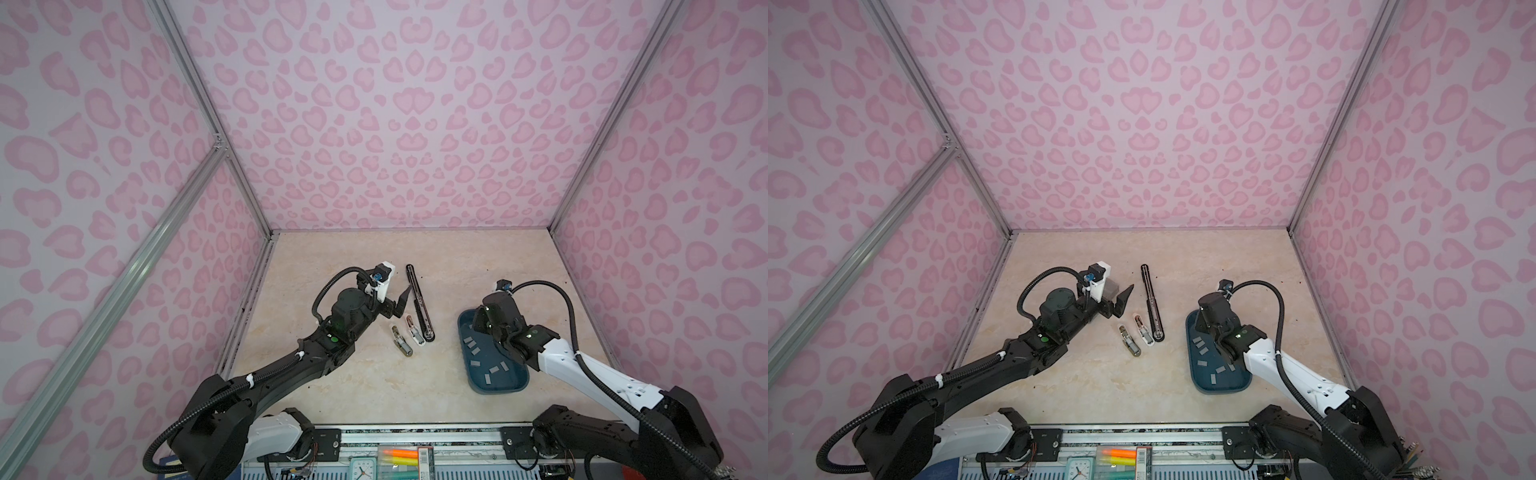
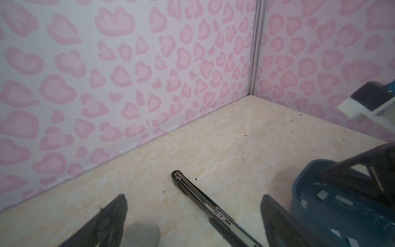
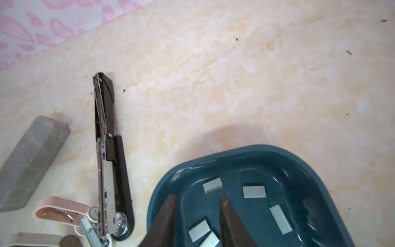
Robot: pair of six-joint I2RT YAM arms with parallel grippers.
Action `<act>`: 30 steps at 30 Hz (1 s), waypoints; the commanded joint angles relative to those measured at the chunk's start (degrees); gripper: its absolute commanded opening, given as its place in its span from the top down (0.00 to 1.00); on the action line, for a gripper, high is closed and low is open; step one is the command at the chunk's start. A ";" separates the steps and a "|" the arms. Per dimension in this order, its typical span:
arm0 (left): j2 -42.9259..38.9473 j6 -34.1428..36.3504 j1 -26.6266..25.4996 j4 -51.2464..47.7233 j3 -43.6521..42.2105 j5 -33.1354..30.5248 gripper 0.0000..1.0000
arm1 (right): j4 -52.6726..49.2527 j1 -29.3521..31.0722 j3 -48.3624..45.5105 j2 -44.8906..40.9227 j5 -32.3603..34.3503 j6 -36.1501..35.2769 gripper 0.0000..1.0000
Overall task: Load the staples into the stapler
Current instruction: 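Lower the open right gripper into the teal tray toward another staple strip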
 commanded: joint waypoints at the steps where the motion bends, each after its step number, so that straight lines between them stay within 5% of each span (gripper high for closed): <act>1: 0.45 1.56 1.13 2.05 0.39 -1.86 0.02 | -4.25 1.32 -2.23 -1.68 0.60 1.79 0.64; 8: -0.98 6.18 2.52 2.56 -0.19 -4.84 0.02 | -7.91 3.78 -9.35 -10.06 0.74 6.52 0.63; 14: -1.24 4.22 5.16 3.28 -1.24 0.25 0.02 | -6.70 3.94 -13.59 -15.84 0.03 7.45 0.55; 30: -0.68 3.49 5.91 3.15 -0.98 1.73 0.02 | -5.81 5.57 -7.77 6.19 -5.96 6.94 0.58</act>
